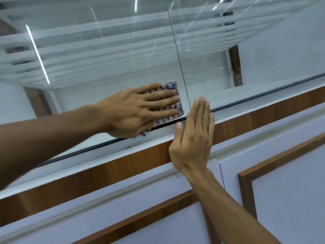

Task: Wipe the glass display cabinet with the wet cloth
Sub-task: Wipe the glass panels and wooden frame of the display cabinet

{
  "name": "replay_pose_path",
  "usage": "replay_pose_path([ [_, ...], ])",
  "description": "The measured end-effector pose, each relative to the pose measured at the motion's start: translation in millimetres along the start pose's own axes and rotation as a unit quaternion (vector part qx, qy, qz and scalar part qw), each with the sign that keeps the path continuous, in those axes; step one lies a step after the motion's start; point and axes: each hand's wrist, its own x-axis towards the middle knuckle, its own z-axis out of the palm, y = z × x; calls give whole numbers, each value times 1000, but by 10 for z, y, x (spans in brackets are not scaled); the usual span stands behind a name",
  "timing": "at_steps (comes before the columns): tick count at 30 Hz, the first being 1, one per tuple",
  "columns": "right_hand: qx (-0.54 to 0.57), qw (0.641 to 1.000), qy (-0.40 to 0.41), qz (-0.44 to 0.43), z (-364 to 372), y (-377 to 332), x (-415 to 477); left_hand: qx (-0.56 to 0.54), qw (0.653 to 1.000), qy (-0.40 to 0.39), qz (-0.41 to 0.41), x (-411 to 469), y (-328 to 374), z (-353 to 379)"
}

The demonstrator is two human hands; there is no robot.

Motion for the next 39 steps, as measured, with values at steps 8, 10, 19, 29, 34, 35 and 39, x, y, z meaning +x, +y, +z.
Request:
replay_pose_path([
  [8,-45,999,-14,-14,-17,-110,-35,-24,1000,-11,10,-247,127,47],
  [10,-55,996,-38,-53,11,-298,-115,-11,1000,-15,13,-455,93,48],
  [19,-7,988,-122,-97,255,-1200,-416,19,999,-35,-24,-1491,69,79],
  [29,19,971,-175,-163,588,-2150,-677,31,986,-114,-117,-2700,68,87],
  [34,12,961,-201,-192,712,-2520,-770,46,976,-155,-148,-3210,73,-32],
  [35,7,960,-206,-190,731,-2563,-777,51,972,-163,-159,-3310,71,-63],
  [39,11,956,-217,-195,754,-2633,-798,75,953,-169,-240,-3533,166,-70],
])
